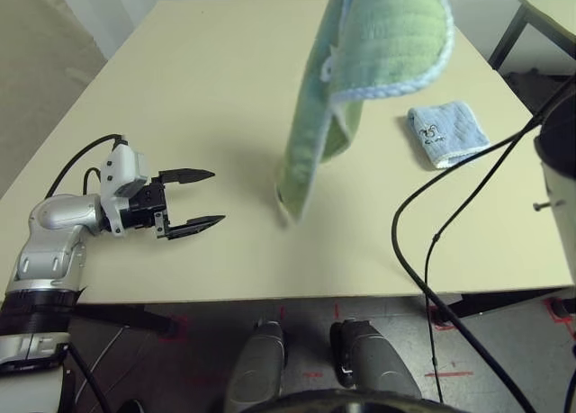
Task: Fold the towel and set it aside.
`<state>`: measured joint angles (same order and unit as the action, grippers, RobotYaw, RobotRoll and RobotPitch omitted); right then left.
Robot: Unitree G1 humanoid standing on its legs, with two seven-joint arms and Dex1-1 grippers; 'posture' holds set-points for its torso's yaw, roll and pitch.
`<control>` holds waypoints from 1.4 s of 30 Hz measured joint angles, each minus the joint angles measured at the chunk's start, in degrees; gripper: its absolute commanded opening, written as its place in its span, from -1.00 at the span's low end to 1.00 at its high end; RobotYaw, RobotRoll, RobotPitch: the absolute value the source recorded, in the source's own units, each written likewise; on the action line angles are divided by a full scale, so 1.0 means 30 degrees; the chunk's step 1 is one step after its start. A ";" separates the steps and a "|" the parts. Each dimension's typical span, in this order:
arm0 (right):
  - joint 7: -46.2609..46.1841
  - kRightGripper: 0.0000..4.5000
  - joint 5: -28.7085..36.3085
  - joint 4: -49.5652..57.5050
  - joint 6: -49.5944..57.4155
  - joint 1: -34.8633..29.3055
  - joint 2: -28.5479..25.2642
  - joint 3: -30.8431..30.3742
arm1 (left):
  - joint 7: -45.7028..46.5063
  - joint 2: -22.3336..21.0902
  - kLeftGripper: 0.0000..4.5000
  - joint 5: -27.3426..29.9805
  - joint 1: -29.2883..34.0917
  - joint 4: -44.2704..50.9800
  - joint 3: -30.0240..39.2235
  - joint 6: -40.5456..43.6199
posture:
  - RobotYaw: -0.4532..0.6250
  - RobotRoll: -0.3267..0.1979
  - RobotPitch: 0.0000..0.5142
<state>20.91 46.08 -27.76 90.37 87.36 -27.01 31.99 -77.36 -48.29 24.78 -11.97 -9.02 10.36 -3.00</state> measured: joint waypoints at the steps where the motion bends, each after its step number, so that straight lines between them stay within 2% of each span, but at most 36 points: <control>1: -0.0375 -0.98 0.0270 0.0174 0.0000 -0.0163 0.0205 -0.0003 | 0.0124 -0.0003 1.00 -0.0037 0.0118 0.0477 -0.0075 0.0146 | -0.05 0.25 -0.55; 6: -0.1759 -0.98 0.1510 0.1156 -0.0001 -0.0167 0.0749 0.0142 | 0.1345 0.0144 1.00 -0.0204 0.1652 0.4409 -0.1705 0.2413 | -0.05 0.25 -0.54; 10: -0.2864 -0.98 0.2098 0.1408 -0.0001 -0.0168 0.1056 0.0506 | 0.4018 0.0798 1.00 -0.0455 0.2831 0.8701 -0.3107 0.5596 | -0.04 0.25 -0.52; 12: -0.3294 -0.98 0.2438 0.1496 0.0000 -0.0191 0.1221 0.0599 | 0.5650 0.1461 1.00 -0.0965 0.2608 1.0813 -0.4361 0.7391 | -0.04 0.25 -0.52; 16: -0.3923 -0.98 0.2702 0.1574 0.0001 -0.0339 0.1513 0.0918 | 0.8553 0.3890 1.00 -0.3093 0.0155 1.2719 -0.7752 0.9381 | -0.04 0.25 -0.51; 21: -0.4403 -0.98 0.2861 0.1671 0.0001 -0.0433 0.1561 0.1167 | 1.0871 0.5978 1.00 -0.6524 -0.2321 1.1477 -1.1007 0.9899 | -0.04 0.25 -0.49; 24: -0.4567 -0.98 0.3003 0.1780 0.0000 -0.0478 0.1608 0.1221 | 1.1890 0.7203 1.00 -0.8020 -0.2867 0.9863 -1.2359 1.0587 | -0.06 0.25 -0.48; 29: -0.4713 -0.98 0.3119 0.1914 0.0001 -0.0634 0.1733 0.1236 | 1.2907 0.8816 1.00 -0.9397 -0.3801 0.7861 -1.3560 1.1936 | -0.07 0.25 -0.48; 33: -0.4784 -0.98 0.3134 0.1983 0.0001 -0.0695 0.1725 0.1292 | 1.3055 0.9072 1.00 -1.0559 -0.4590 0.6741 -1.4478 1.2294 | -0.08 0.25 -0.48; 36: -0.4825 -0.98 0.3166 0.2170 0.0001 -0.0731 0.1730 0.1314 | 1.3325 0.9795 1.00 -1.0849 -0.4868 0.6200 -1.4500 1.2472 | -0.10 0.25 -0.49; 39: -0.4841 -1.00 0.3207 0.2336 0.0001 -0.0785 0.1729 0.1313 | 1.3346 1.0291 0.74 -1.1024 -0.5026 0.5808 -1.4505 1.2731 | -0.11 0.25 -0.48; 42: -0.4854 -1.00 0.3287 0.2424 0.0001 -0.0905 0.1725 0.1305 | 1.3162 1.0464 0.33 -1.1011 -0.5014 0.5845 -1.4531 1.3392 | -0.11 0.25 -0.49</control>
<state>6.35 55.95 -20.49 90.37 84.65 -21.83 35.91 -37.88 -16.89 -8.25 -27.01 8.52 -33.24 37.18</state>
